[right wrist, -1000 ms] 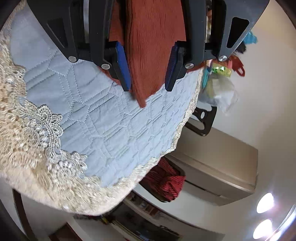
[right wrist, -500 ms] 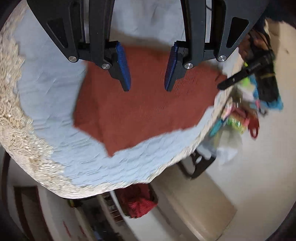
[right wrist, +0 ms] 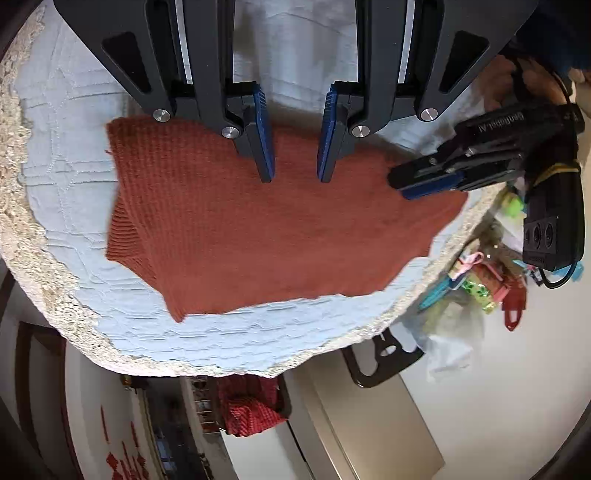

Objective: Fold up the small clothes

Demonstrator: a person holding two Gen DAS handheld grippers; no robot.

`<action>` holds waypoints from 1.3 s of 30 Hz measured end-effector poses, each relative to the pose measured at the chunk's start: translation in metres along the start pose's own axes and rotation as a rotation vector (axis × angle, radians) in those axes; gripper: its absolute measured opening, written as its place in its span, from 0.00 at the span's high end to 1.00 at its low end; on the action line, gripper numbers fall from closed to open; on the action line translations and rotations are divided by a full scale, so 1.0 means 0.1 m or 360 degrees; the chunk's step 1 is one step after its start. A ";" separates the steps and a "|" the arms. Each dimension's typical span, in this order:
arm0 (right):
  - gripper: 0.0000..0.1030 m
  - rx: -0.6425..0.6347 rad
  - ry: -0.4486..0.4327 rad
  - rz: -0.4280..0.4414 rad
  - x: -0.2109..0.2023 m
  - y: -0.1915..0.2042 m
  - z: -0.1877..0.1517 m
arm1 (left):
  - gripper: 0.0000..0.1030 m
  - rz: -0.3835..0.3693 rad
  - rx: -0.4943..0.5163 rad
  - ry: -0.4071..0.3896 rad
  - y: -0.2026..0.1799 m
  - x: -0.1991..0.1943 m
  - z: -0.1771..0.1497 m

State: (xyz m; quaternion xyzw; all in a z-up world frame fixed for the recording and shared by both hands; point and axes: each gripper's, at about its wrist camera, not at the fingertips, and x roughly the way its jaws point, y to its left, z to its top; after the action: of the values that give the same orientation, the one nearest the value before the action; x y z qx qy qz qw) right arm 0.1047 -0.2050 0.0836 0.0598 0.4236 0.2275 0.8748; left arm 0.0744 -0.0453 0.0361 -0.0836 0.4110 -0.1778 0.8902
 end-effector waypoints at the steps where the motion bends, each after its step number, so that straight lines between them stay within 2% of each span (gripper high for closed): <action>1: 0.77 -0.0004 0.0009 0.0001 0.04 0.01 0.00 | 0.64 0.0004 0.0013 0.0010 -0.03 0.04 0.00; 3: 0.77 -0.0013 0.0058 -0.0007 0.15 0.02 -0.02 | 0.64 0.0065 0.0032 0.0061 -0.07 0.18 -0.01; 5: 0.78 -0.0022 0.0089 -0.0026 0.21 0.01 -0.05 | 0.64 0.0086 0.0056 0.0058 -0.09 0.19 0.00; 8: 0.78 -0.0027 0.0023 -0.0034 0.07 -0.01 -0.02 | 0.64 0.0081 0.0052 0.0057 -0.09 0.13 0.00; 10: 0.78 0.0004 -0.0024 -0.0053 -0.04 -0.10 -0.02 | 0.64 0.0086 0.0018 0.0006 -0.01 0.00 -0.01; 12: 0.78 0.0077 -0.0057 -0.0127 -0.14 -0.29 -0.03 | 0.64 0.0182 -0.0002 -0.0070 0.12 -0.15 -0.03; 15: 0.78 0.0211 -0.0064 -0.0171 -0.23 -0.60 -0.09 | 0.64 0.0307 -0.0135 -0.0137 0.46 -0.34 -0.07; 17: 0.89 0.0256 -0.0068 -0.0165 -0.25 -0.72 -0.11 | 0.64 0.0375 -0.0212 -0.0133 0.70 -0.37 -0.12; 18: 0.89 0.0273 -0.0074 -0.0157 -0.26 -0.75 -0.12 | 0.65 0.0377 -0.0252 -0.0108 0.80 -0.35 -0.14; 19: 0.89 0.0279 -0.0077 -0.0149 -0.25 -0.75 -0.11 | 0.65 0.0326 -0.0296 -0.0085 0.87 -0.33 -0.17; 20: 0.89 0.0272 -0.0074 -0.0156 -0.24 -0.75 -0.10 | 0.66 0.0286 -0.0334 -0.0095 0.93 -0.34 -0.18; 23: 0.89 0.0238 -0.0069 -0.0196 -0.24 -0.68 -0.06 | 0.66 0.0265 -0.0330 -0.0147 0.90 -0.45 -0.18; 26: 0.89 0.0221 -0.0132 -0.0183 -0.34 -0.63 -0.03 | 0.66 0.0313 -0.0300 -0.0217 0.90 -0.55 -0.21; 28: 0.89 0.0233 -0.0120 -0.0213 -0.33 -0.68 -0.04 | 0.66 0.0327 -0.0335 -0.0185 1.00 -0.50 -0.23; 30: 0.90 0.0303 -0.0068 -0.0220 -0.26 -0.81 -0.07 | 0.69 0.0319 -0.0369 -0.0143 1.06 -0.45 -0.27; 32: 0.90 0.0342 -0.0085 -0.0180 -0.25 -0.85 -0.07 | 0.69 0.0323 -0.0357 -0.0154 1.03 -0.47 -0.27; 39: 0.90 0.0371 -0.0082 -0.0171 -0.30 -0.85 -0.05 | 0.69 0.0270 -0.0420 -0.0189 1.13 -0.61 -0.31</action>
State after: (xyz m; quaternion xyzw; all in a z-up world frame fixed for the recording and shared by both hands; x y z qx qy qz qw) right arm 0.1148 -0.2943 0.0767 0.1440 0.4272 0.1279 0.8834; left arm 0.0424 0.0828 0.0256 -0.1750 0.3830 -0.0411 0.9061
